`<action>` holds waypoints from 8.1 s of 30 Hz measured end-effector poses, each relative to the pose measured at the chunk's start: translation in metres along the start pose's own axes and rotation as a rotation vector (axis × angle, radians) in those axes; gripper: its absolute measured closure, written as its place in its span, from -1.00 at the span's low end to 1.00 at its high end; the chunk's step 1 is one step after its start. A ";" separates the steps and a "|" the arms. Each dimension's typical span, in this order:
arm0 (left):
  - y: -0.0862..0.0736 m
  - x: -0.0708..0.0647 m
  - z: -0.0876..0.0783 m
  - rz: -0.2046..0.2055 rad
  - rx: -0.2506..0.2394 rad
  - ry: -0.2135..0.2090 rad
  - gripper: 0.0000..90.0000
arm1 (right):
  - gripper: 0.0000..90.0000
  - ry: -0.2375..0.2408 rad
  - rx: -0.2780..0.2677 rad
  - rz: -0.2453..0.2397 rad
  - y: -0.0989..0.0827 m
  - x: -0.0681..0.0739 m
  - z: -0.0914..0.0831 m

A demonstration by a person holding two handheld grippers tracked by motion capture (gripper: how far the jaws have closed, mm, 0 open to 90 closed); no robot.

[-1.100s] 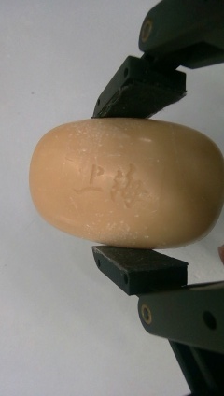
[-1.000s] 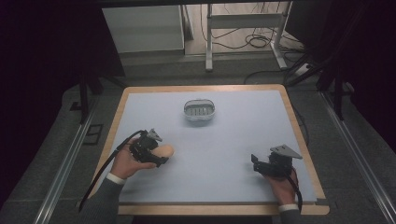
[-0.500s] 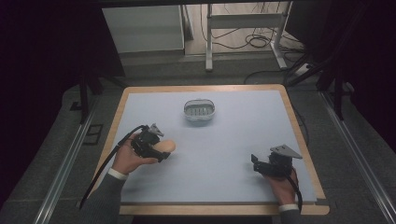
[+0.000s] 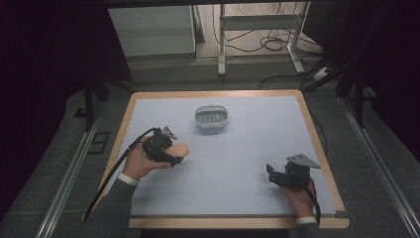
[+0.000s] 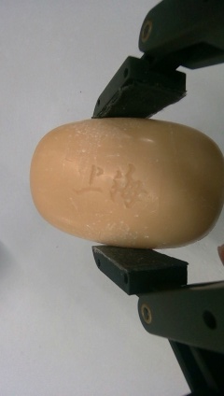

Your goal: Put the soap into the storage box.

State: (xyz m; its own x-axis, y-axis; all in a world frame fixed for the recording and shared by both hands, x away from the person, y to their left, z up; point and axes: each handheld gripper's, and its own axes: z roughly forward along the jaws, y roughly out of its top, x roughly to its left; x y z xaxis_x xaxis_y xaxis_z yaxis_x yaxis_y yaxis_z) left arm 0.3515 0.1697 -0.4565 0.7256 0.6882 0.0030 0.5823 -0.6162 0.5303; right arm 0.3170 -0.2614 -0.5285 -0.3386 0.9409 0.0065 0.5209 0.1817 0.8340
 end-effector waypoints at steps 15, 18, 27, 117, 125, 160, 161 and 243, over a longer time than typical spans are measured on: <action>0.008 0.004 0.000 0.001 -0.003 0.005 -0.29 | -0.81 0.000 0.002 -0.002 0.000 0.000 0.000; 0.011 0.004 0.000 0.003 -0.002 0.008 -0.29 | -0.81 -0.001 0.002 -0.003 0.000 0.000 0.000; 0.018 0.006 0.001 0.008 -0.001 0.009 -0.29 | -0.81 -0.001 0.003 -0.003 0.000 0.000 0.000; 0.108 0.042 0.038 0.026 -0.010 -0.008 -0.28 | -0.81 0.001 0.007 -0.001 0.000 0.000 0.001; 0.117 0.044 0.047 0.034 -0.007 -0.010 -0.28 | -0.81 0.002 0.008 -0.002 0.000 0.000 0.001; 0.158 0.061 0.085 0.035 0.020 -0.028 -0.28 | -0.81 0.007 0.008 0.004 0.000 -0.001 0.001; 0.158 0.061 0.087 0.033 0.019 -0.035 -0.28 | -0.81 0.006 0.009 0.004 0.000 -0.001 0.001; -0.063 0.004 0.021 -0.150 -0.167 -0.023 -0.54 | -0.81 -0.007 -0.006 -0.012 0.000 0.001 0.000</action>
State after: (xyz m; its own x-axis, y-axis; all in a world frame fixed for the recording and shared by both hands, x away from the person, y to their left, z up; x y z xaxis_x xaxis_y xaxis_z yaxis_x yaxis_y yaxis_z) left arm 0.3259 0.2034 -0.5073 0.6448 0.7571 -0.1050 0.6168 -0.4344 0.6564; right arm 0.3161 -0.2607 -0.5285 -0.3393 0.9406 -0.0072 0.5125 0.1913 0.8371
